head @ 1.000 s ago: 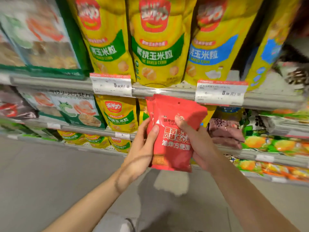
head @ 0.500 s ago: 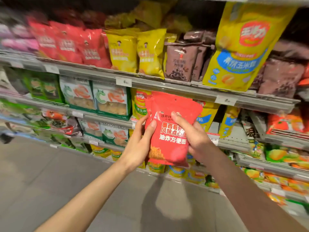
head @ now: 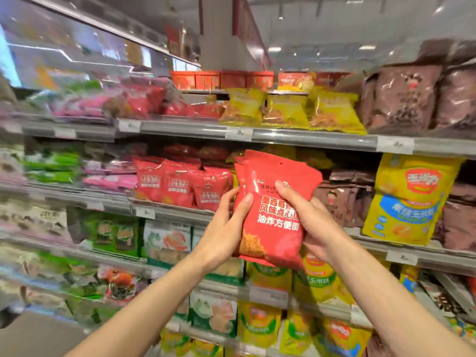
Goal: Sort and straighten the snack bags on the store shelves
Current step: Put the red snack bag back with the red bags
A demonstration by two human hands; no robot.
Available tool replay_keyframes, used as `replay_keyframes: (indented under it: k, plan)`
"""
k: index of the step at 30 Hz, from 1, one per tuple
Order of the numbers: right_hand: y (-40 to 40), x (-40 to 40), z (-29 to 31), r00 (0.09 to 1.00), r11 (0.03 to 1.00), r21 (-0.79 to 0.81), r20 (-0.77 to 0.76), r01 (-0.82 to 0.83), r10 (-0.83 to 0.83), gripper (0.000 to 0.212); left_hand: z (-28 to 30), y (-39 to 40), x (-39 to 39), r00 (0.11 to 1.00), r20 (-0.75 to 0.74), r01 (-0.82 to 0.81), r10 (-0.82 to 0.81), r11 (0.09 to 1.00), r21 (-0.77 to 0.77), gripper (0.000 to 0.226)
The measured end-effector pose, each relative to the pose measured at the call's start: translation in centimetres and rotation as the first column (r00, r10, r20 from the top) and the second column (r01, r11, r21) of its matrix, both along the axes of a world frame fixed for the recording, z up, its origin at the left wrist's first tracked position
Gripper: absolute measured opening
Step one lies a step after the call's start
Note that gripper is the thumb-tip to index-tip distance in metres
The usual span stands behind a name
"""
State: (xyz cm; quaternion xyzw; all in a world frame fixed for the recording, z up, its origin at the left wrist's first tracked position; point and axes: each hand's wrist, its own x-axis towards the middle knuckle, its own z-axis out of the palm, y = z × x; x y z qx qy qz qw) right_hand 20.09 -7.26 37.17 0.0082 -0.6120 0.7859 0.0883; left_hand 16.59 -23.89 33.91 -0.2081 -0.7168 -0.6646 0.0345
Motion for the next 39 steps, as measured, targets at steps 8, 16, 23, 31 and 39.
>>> replay_keyframes:
  k: [8, 16, 23, 31, 39]
  plan:
    - [-5.3, -9.3, 6.1, 0.997, 0.992, 0.106, -0.033, -0.066, 0.070, 0.040, 5.5, -5.9, -8.8, 0.994, -0.073, -0.081, 0.080, 0.997, -0.004, 0.052]
    - [-9.5, -20.0, 13.3, 0.979, 0.979, 0.145, -0.125, -0.144, 0.162, 0.040, 11.6, -10.3, -19.5, 0.983, -0.112, -0.142, 0.149, 0.988, 0.063, 0.070]
    - [-14.2, -28.6, 20.9, 0.956, 0.965, 0.198, -0.202, -0.173, 0.213, 0.036, 18.9, -15.7, -28.5, 0.890, -0.292, -0.359, 0.349, 0.933, 0.021, 0.023]
    - [-18.4, -37.4, 23.4, 0.969, 0.974, 0.207, -0.203, -0.095, 0.138, 0.041, 22.4, -21.1, -36.4, 0.955, -0.264, -0.165, 0.135, 0.982, -0.096, 0.030]
    - [-20.6, -41.0, 20.4, 0.995, 0.983, 0.177, -0.082, -0.050, 0.066, 0.048, 19.5, -23.6, -42.1, 0.966, -0.241, -0.149, 0.093, 0.963, -0.224, 0.041]
